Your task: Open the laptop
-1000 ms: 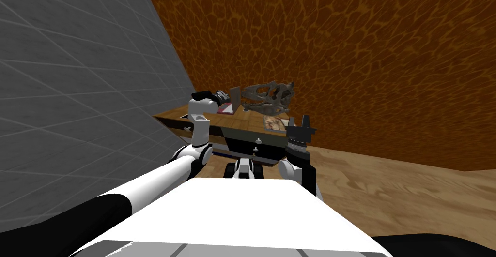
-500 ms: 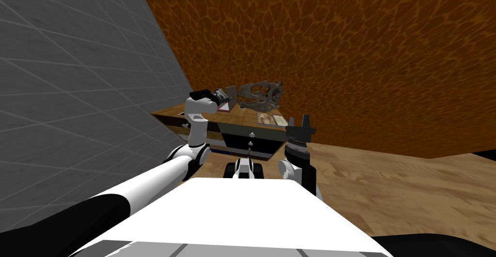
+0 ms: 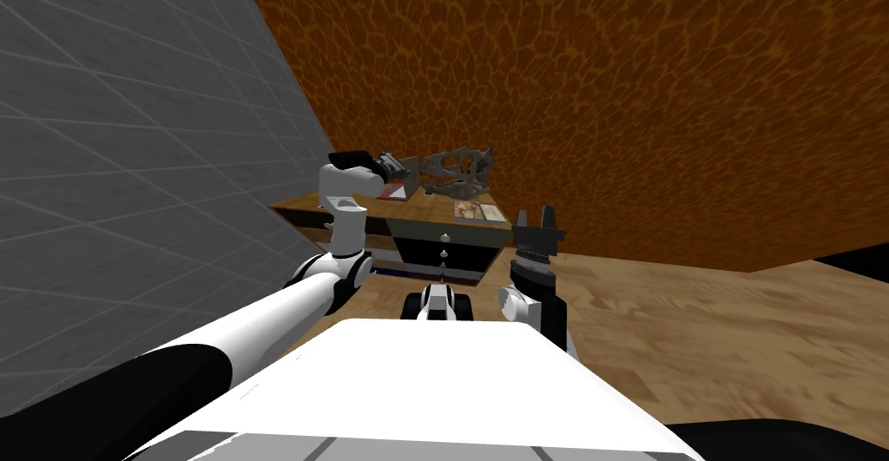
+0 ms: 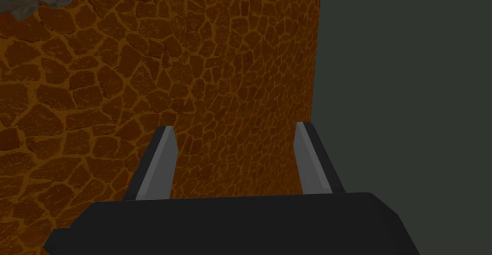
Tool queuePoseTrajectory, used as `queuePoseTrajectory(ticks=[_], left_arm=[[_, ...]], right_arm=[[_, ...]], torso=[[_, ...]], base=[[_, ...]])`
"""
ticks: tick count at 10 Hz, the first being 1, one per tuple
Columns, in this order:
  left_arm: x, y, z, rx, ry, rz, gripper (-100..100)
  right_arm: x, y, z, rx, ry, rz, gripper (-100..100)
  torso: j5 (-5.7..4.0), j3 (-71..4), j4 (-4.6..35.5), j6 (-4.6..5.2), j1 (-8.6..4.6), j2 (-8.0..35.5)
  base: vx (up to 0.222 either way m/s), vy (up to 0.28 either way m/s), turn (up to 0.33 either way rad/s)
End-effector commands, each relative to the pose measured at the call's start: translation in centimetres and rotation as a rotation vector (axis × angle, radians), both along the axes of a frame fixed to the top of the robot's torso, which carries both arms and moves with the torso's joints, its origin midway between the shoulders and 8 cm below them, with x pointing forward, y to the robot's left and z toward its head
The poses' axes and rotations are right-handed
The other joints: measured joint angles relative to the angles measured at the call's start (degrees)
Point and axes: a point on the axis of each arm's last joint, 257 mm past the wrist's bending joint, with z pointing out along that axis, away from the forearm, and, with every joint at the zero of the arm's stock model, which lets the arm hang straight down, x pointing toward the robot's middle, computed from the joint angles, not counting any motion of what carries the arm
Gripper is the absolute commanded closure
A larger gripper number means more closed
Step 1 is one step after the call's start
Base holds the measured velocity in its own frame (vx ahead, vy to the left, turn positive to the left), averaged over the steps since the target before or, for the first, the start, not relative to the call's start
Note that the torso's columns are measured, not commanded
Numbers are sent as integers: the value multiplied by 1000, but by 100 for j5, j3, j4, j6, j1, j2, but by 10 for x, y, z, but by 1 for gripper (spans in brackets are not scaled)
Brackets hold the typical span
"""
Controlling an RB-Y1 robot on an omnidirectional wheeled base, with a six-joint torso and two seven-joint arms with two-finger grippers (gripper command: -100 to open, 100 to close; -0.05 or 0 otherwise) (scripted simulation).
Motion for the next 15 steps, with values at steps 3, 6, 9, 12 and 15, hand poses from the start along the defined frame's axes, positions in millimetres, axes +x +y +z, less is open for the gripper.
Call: queuePoseTrajectory(ticks=[3, 6, 9, 12, 15], left_arm=[[3, 16, 16, 38, 0, 51, -100], [8, 37, 18, 30, 1, 97, -100], [3, 15, 14, 34, 1, 46, 100], [2, 26, 8, -86, 13, 49, 100], [1, 34, 4, -203, 19, 41, 100]], right_arm=[[0, 0, 0, 0, 0, 0, 0], [0, 0, 0, 0, 0, 0, 0], [0, 0, 0, 0, 0, 0, 0], [0, 0, 0, 0, 0, 0, 0], [0, 0, 0, 0, 0, 0, 0]], torso=[[-10, 31, 15, 2, -34, 53], [-21, 68, 33, 7, -66, 111], [-13, 41, 20, -3, -46, 69], [-10, 33, 20, 1, -23, 56], [-2, 25, 4, -4, -24, 45]], base=[[209, 125, -29], [56, 55, -160], [-9, -11, 137], [9, 26, -8], [7, 41, -46]])
